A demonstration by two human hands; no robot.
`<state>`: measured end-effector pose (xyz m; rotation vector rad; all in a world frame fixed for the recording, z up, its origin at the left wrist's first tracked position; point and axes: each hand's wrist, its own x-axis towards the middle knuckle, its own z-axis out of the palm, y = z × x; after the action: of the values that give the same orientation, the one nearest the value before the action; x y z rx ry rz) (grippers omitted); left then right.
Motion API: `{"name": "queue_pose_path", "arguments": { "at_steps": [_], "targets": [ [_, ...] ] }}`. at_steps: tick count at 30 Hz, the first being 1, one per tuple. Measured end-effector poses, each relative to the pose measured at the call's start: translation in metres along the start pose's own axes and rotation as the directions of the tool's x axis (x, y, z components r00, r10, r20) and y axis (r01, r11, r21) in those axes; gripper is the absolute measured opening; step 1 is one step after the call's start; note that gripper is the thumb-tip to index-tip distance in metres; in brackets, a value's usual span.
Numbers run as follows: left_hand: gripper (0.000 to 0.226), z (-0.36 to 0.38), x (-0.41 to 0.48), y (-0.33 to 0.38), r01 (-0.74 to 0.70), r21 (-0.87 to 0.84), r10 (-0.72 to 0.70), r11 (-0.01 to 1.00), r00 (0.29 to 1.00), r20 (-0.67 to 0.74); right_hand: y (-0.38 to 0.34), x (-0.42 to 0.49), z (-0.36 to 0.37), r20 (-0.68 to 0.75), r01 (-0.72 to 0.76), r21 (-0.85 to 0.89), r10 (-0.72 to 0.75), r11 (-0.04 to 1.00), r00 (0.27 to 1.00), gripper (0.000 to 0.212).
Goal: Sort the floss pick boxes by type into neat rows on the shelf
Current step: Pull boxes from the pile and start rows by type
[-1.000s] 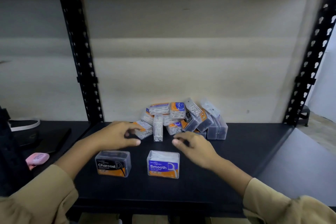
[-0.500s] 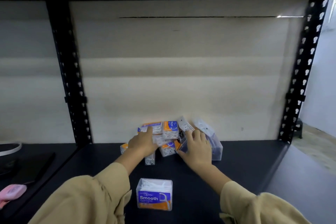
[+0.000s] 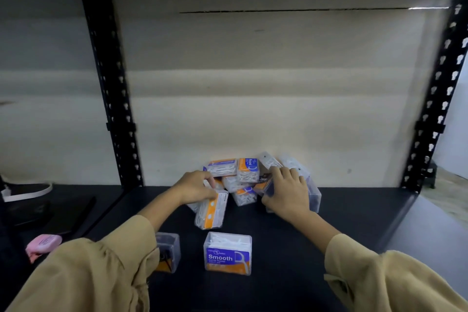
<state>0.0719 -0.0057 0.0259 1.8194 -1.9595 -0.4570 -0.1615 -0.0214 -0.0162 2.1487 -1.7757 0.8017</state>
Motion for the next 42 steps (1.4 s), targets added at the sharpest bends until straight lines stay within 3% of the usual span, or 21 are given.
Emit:
{"name": "queue_pose_path", "arguments": {
  "at_steps": [5, 9, 13, 17, 22, 31, 35, 37, 39, 42],
  "targets": [
    [0.034, 0.020, -0.006, 0.014, -0.222, 0.162, 0.225, 0.961, 0.974, -0.001, 0.004, -0.004, -0.032, 0.032, -0.028, 0.187, 0.023, 0.982, 0.999, 0.060],
    [0.042, 0.037, -0.005, 0.025, -0.318, 0.206, 0.297, 0.925, 0.946, 0.130, 0.015, -0.014, -0.045, 0.038, -0.086, 0.397, 0.077, 0.914, 0.996, 0.050],
    [0.036, 0.047, -0.005, 0.022, -0.310, 0.219, 0.234, 0.925, 0.920, 0.315, 0.032, -0.037, -0.047, 0.107, -0.029, 0.529, -0.033, 0.848, 0.994, 0.040],
    [0.043, 0.040, -0.006, 0.013, -0.239, 0.153, 0.174, 0.959, 0.921, 0.349, 0.046, -0.061, -0.036, 0.213, -0.060, 0.541, -0.068, 0.839, 0.975, 0.043],
    [0.079, 0.029, -0.003, 0.003, -0.107, 0.197, -0.005, 0.975, 0.867, 0.497, 0.059, -0.075, -0.020, 0.314, -0.182, 0.571, -0.008, 0.801, 0.949, 0.043],
    [0.096, 0.036, 0.009, 0.001, -0.095, 0.237, -0.011, 0.967, 0.913, 0.409, 0.076, -0.077, -0.011, 0.418, -0.258, 0.535, 0.013, 0.805, 0.908, 0.044],
    [0.113, 0.038, 0.015, -0.003, -0.075, 0.233, -0.039, 0.970, 0.891, 0.451, 0.077, -0.075, -0.014, 0.424, -0.218, 0.508, -0.021, 0.833, 0.905, 0.046],
    [0.112, 0.037, 0.015, 0.000, -0.026, 0.160, -0.058, 0.987, 0.867, 0.495, 0.076, -0.074, -0.016, 0.429, -0.190, 0.485, -0.043, 0.854, 0.902, 0.051],
    [0.098, 0.038, 0.013, 0.003, -0.024, 0.117, -0.035, 0.993, 0.877, 0.478, 0.074, -0.073, -0.017, 0.441, -0.178, 0.465, -0.053, 0.867, 0.896, 0.060],
    [0.062, 0.039, 0.014, 0.007, -0.049, 0.150, -0.001, 0.987, 0.949, 0.315, 0.073, -0.072, -0.017, 0.456, -0.182, 0.454, -0.052, 0.872, 0.888, 0.069]
  ]
}}
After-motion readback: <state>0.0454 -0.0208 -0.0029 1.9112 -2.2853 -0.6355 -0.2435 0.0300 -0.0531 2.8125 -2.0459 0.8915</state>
